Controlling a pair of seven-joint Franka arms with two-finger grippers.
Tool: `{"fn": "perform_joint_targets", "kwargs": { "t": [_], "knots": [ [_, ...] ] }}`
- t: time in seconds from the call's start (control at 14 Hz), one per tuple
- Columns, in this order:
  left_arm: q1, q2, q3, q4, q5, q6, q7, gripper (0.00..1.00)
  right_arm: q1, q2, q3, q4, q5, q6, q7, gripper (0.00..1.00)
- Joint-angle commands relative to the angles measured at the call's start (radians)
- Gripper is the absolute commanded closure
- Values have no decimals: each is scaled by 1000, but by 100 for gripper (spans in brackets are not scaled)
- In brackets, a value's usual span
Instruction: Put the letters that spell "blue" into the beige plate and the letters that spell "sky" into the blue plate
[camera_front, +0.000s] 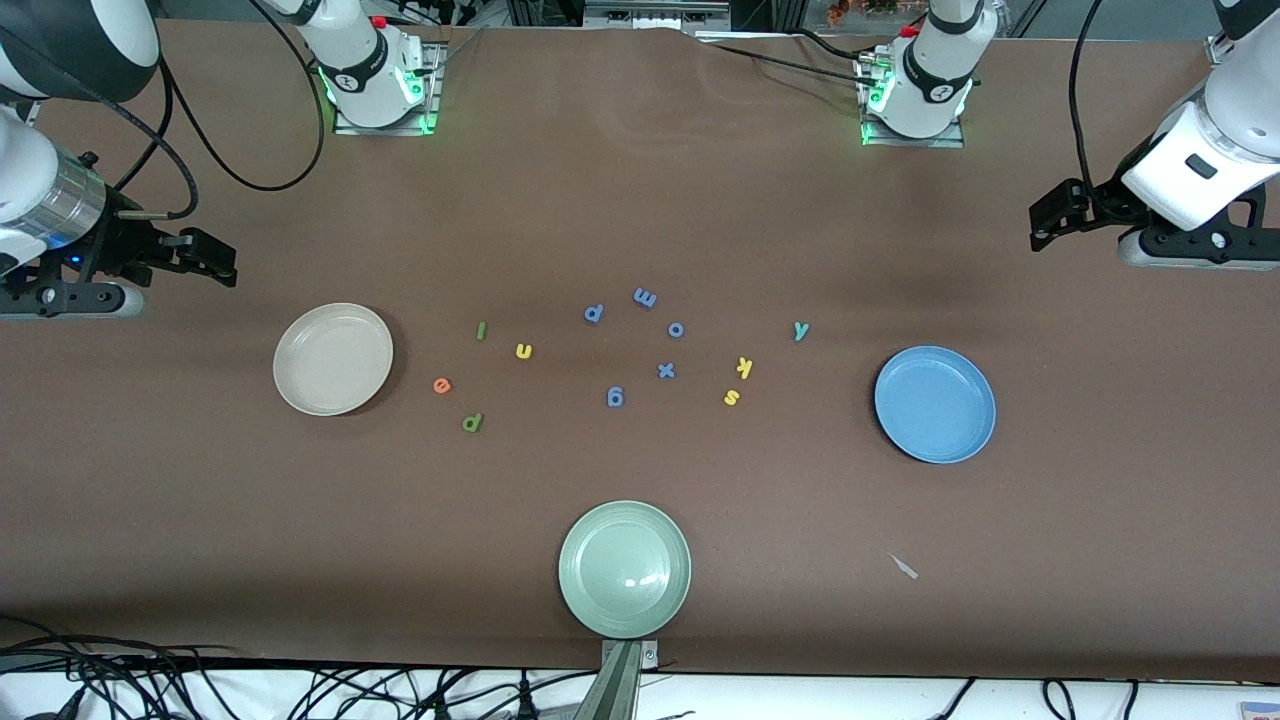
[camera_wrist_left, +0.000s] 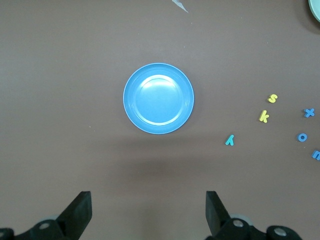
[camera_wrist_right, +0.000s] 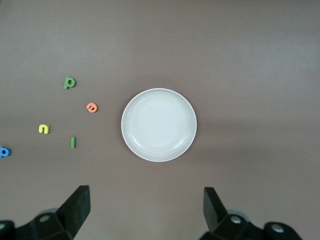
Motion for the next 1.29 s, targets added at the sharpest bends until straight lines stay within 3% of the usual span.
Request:
{"fn": "perform_joint_targets", "kwargs": {
  "t": [0.0,1.21],
  "knots": [
    [3,4,2,20,-11,-20,3,0,2,5,2,17,10,-2,9,0],
    [3,4,2,20,-11,-19,4,0,2,3,0,12,8,-13,9,0]
  ]
}}
